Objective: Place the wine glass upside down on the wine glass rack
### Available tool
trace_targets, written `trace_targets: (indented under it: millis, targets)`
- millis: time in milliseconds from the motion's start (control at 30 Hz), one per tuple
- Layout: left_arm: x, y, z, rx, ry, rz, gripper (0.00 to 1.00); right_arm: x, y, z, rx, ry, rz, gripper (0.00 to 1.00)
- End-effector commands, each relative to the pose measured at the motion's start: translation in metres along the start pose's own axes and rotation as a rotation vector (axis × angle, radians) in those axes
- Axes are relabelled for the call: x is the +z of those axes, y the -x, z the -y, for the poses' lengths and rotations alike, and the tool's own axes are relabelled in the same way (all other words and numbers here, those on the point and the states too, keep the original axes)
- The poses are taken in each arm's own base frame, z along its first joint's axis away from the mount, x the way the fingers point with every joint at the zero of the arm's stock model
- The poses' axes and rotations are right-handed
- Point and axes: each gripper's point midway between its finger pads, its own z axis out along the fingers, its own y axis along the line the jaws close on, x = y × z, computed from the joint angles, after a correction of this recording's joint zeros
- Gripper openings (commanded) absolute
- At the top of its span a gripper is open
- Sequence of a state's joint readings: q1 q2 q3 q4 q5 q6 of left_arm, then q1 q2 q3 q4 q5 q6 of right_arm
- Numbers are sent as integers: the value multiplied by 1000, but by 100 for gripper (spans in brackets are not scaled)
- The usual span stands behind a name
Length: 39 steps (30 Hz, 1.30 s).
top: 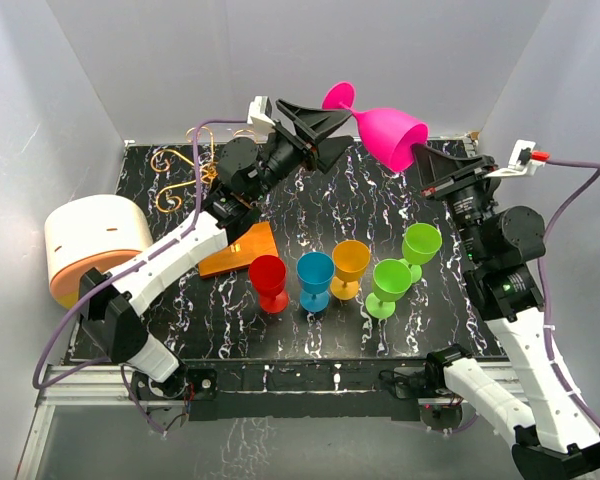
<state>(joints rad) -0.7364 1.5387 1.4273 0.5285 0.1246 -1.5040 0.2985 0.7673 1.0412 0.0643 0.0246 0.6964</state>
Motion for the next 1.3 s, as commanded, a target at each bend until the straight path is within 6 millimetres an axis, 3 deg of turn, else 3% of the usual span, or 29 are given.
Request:
trace_targets:
  millis: [0,233,400,633,800,933,1033,1267]
  targets:
    - [3,7,23,-30,-39,78,79,-4,5,-18,66,85,19,0]
    - [-3,29,30,-23,-60,217,61,1,-20,-17,207,118,-41,0]
    - [-7,36,30,-23,-66,256,30,0,-23,-23,207,157,-62,0]
    - [-11,44,39,16,-96,302,2,-4,-32,-23,193,162,-104,0]
    - [-10,41,50,66,-129,287,0,-8,-37,-21,183,157,-127,2]
    - [-13,40,60,157,-136,283,0,-12,-40,-12,163,105,-139,38]
    - [-20,42,64,218,-142,297,0,-21,-41,1,106,50,-141,55]
    - [-35,35,72,478,-115,256,0,-59,-63,27,-6,-36,-242,61]
